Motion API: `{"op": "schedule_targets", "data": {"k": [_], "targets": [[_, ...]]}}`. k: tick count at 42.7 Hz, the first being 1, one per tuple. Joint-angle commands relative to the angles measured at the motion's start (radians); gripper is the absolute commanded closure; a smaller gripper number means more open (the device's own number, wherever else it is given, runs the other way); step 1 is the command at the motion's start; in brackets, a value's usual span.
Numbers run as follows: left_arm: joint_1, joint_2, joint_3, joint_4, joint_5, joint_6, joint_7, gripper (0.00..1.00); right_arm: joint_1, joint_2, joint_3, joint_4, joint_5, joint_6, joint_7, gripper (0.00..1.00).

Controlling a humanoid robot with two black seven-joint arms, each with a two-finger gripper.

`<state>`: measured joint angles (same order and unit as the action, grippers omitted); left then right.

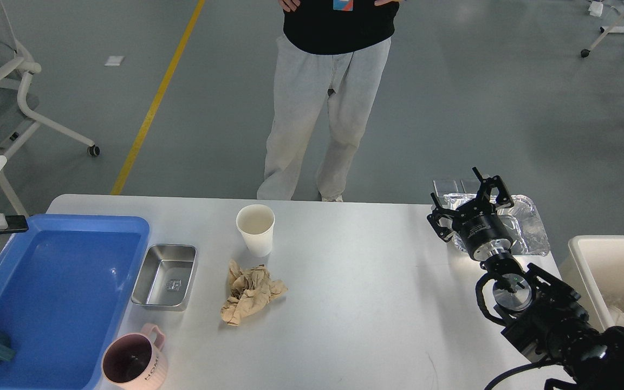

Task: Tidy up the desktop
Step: 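Reach the left gripper toward the pink mug near the robot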

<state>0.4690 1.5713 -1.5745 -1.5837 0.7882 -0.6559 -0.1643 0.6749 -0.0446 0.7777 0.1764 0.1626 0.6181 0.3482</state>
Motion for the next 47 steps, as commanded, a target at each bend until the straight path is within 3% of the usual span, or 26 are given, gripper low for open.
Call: {"op": "schedule_targets", "data": {"k": [1, 6, 11, 22, 38, 39, 47], "targets": [[0.017, 0.019, 0.036, -0.002, 0.032, 0.001, 0.023, 0.03, 0.002, 0.0, 0.0, 0.0, 0.0, 0.0, 0.0, 0.0], [0.033, -0.013, 0.087, -0.005, 0.115, 0.01, 0.029, 0.04, 0.002, 0.0, 0.0, 0.0, 0.0, 0.0, 0.0, 0.0], [0.031, -0.118, 0.108, -0.032, 0.287, 0.015, 0.051, 0.05, 0.0, 0.0, 0.0, 0.0, 0.0, 0.002, 0.0, 0.0], [-0.006, -0.306, 0.128, -0.047, 0.468, 0.012, 0.144, 0.05, -0.001, 0.008, 0.0, 0.001, 0.0, 0.002, 0.0, 0.0], [-0.415, -0.415, 0.49, 0.021, 0.525, 0.012, 0.184, 0.05, -0.001, 0.028, 0.0, 0.0, 0.0, 0.002, 0.0, 0.0], [-0.488, -0.437, 0.56, 0.046, 0.526, 0.01, 0.184, 0.05, -0.003, 0.028, 0.0, 0.0, 0.0, 0.002, 0.0, 0.0], [-0.63, -0.487, 0.718, 0.086, 0.563, 0.012, 0.186, 0.05, -0.003, 0.025, 0.0, -0.002, 0.0, 0.0, 0.0, 0.0]]}}
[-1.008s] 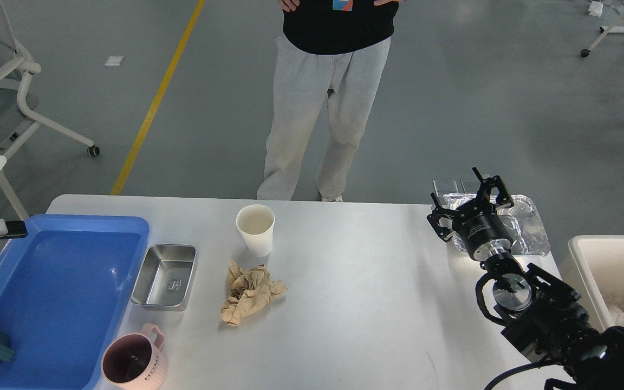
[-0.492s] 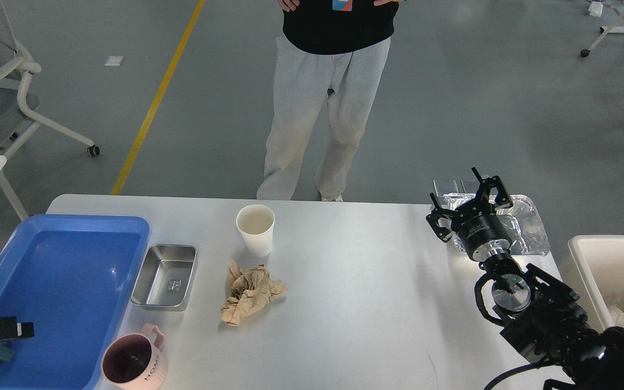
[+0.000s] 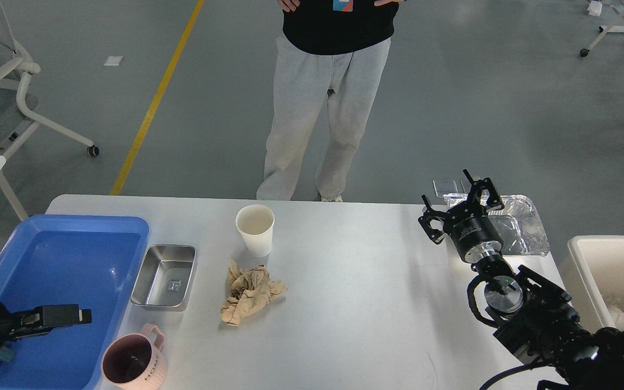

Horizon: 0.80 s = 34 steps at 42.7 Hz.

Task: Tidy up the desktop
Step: 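Reach the left gripper toward the pink mug near the robot, then grasp the pink mug with the left gripper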

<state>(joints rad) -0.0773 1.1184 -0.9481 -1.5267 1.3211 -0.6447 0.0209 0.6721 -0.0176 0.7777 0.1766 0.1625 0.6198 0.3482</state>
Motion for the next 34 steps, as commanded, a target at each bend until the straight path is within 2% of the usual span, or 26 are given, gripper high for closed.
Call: {"op": "schedule_targets", "data": {"k": [1, 11, 25, 30, 34], "targets": [[-0.093, -0.04, 0.104, 0.036, 0.039, 0.0, 0.001, 0.05, 0.0, -0.002, -0.002, -0.002, 0.0, -0.002, 0.0, 0.0], [-0.134, -0.095, 0.198, 0.066, 0.141, 0.005, 0.001, 0.06, 0.0, -0.002, 0.0, -0.003, 0.0, -0.003, 0.0, 0.0], [-0.153, -0.172, 0.221, 0.08, 0.228, 0.004, -0.001, 0.11, 0.0, -0.001, 0.0, -0.005, 0.0, -0.005, 0.0, 0.0], [-0.154, -0.187, 0.223, 0.08, 0.23, 0.004, -0.001, 0.14, 0.0, -0.001, -0.002, -0.005, 0.0, -0.003, 0.0, 0.0], [-0.156, -0.187, 0.221, 0.08, 0.231, 0.004, -0.001, 0.2, 0.0, -0.001, 0.0, -0.005, 0.0, -0.005, 0.0, 0.0]]}}
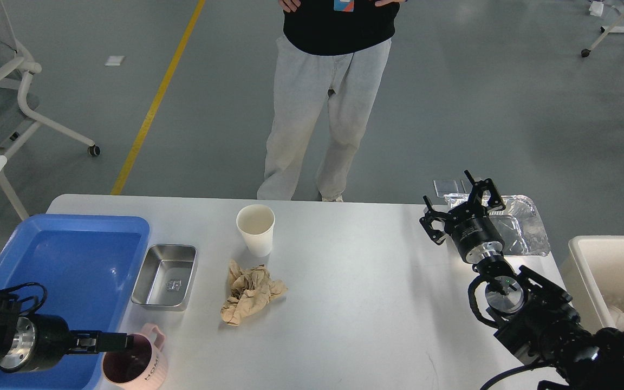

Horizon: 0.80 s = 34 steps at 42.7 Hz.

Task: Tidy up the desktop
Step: 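Grasp the pink mug with the left gripper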

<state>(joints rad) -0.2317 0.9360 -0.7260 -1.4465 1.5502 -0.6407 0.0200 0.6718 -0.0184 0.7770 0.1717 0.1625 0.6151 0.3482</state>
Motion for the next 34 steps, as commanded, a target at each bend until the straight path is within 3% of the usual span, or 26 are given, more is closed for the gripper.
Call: {"op": "schedule_targets", "data": {"k": [1, 11, 34], "targets": [[-0.001, -0.005, -0.001, 0.0, 0.004, -0.001, 0.0, 0.21, 0.0, -0.002, 0.001, 0.0, 0.0, 0.0, 0.0, 0.0], [0.002, -0.006, -0.001, -0.002, 0.019, -0.005, -0.003, 0.28, 0.005, -0.003, 0.001, 0.0, 0.0, 0.0, 0.0, 0.0], [0.006, -0.005, 0.0, -0.003, 0.048, -0.053, 0.0, 0.61, 0.006, -0.008, 0.001, 0.002, 0.0, 0.002, 0.0, 0.0]]}}
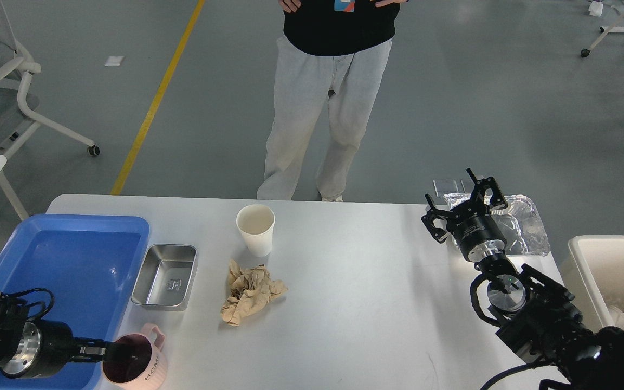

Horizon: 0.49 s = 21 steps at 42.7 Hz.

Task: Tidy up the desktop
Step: 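Grasp the pink mug with the left gripper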

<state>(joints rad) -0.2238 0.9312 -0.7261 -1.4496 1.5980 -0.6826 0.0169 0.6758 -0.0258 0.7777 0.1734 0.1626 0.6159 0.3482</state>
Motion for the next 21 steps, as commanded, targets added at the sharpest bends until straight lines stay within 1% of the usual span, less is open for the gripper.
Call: {"op": "schedule_targets", "data": {"k": [1, 7, 12, 16, 21], "targets": [[-0.002, 0.0, -0.001, 0.0, 0.0, -0.015, 0.003, 0.63, 0.004, 0.0, 0.0, 0.0, 0.0, 0.001, 0.0, 0.0], [-0.008, 0.001, -0.001, 0.0, 0.0, -0.063, 0.003, 0.8, 0.005, 0.0, 0.0, 0.0, 0.0, 0.001, 0.0, 0.0], [-0.011, 0.009, -0.001, -0.002, 0.0, -0.116, 0.011, 0.99, 0.005, 0.0, 0.0, 0.0, 0.0, 0.001, 0.0, 0.0], [-0.028, 0.011, -0.006, -0.002, -0.001, -0.147, 0.032, 1.0, 0.002, 0.0, 0.0, 0.0, 0.0, -0.001, 0.0, 0.0], [-0.032, 0.011, -0.007, -0.002, -0.001, -0.158, 0.032, 1.0, 0.002, 0.001, 0.0, 0.0, 0.0, -0.001, 0.0, 0.0]]}}
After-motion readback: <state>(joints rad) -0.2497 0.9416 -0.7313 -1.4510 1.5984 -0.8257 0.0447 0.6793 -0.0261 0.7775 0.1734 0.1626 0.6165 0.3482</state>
